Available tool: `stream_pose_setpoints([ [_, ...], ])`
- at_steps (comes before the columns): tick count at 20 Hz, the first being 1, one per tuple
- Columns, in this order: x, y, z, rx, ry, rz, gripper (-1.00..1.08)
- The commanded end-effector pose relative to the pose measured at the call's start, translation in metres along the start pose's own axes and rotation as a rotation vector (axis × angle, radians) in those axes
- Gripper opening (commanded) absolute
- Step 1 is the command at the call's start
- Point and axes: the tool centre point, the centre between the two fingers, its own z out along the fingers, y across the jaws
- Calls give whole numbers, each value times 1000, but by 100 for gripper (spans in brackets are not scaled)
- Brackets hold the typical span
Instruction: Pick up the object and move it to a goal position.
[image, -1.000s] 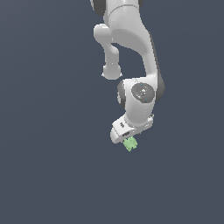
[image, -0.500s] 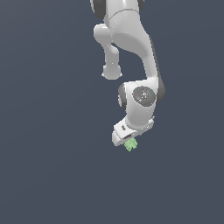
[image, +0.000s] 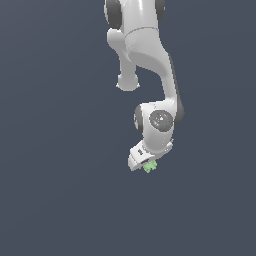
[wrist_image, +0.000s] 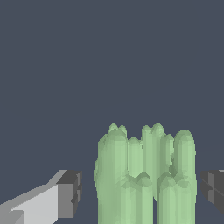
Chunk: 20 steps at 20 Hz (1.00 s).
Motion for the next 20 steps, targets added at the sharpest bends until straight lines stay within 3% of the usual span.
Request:
stream_pose_setpoints([
  [1,1,0,6,-1,2,-1,100],
  [4,2,0,6,-1,2,-1,100],
  [5,2,0,6,-1,2,-1,-100],
  [20,-2,2,5,-1,2,-1,-100],
])
